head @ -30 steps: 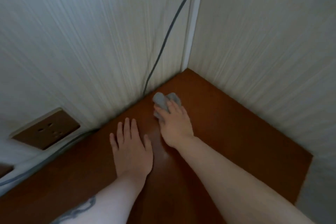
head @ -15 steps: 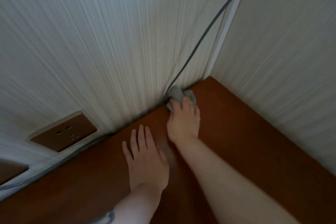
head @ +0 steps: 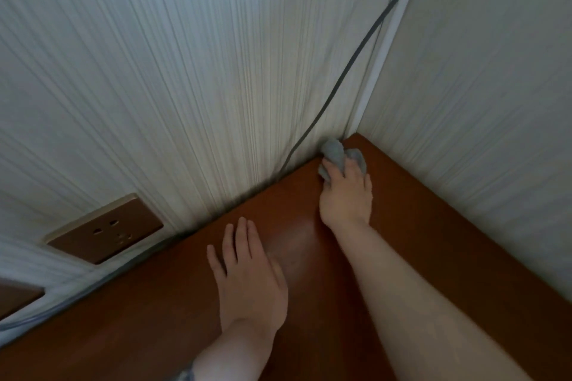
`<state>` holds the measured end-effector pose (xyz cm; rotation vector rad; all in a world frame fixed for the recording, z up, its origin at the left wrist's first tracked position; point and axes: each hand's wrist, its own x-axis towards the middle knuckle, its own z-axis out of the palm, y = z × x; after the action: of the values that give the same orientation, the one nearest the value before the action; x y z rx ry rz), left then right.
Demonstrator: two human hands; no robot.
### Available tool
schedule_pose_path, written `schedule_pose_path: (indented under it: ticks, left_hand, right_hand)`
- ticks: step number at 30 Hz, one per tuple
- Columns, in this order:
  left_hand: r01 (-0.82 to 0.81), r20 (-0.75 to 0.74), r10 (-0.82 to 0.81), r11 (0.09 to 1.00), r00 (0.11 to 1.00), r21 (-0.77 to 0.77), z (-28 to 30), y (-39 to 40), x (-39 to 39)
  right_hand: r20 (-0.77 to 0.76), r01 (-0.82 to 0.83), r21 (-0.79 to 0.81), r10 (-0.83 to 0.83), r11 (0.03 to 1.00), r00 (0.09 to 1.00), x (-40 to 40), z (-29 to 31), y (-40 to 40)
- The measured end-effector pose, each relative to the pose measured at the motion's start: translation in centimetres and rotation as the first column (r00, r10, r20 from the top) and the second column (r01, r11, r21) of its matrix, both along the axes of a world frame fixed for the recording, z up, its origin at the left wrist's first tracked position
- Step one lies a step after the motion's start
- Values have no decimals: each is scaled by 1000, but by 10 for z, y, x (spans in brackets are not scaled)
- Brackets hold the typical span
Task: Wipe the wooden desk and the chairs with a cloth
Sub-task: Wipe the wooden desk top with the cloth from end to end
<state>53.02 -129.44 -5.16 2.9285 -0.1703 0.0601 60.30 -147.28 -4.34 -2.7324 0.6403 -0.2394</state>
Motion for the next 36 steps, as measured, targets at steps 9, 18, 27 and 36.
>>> schedule_pose_path:
  ticks: [9, 18, 27, 36]
  left_hand:
    - [14, -2, -14, 1000, 1000, 8, -2, 0, 0]
    - [3, 4, -3, 1000, 1000, 10, -3, -1, 1]
    - [5, 1, -5, 1000, 1000, 14, -5, 0, 1]
    - [44, 16, -42, 991, 999, -130, 4, 0, -1]
  right_hand:
    - [7, -637, 47, 638, 769, 770, -4, 6, -64]
    - [-64, 24, -36, -27, 999, 998, 12, 4, -11]
    - [-126, -159, -139, 142, 977, 982, -24, 2, -86]
    - [-12, 347, -56, -348, 936, 937, -180, 1, -57]
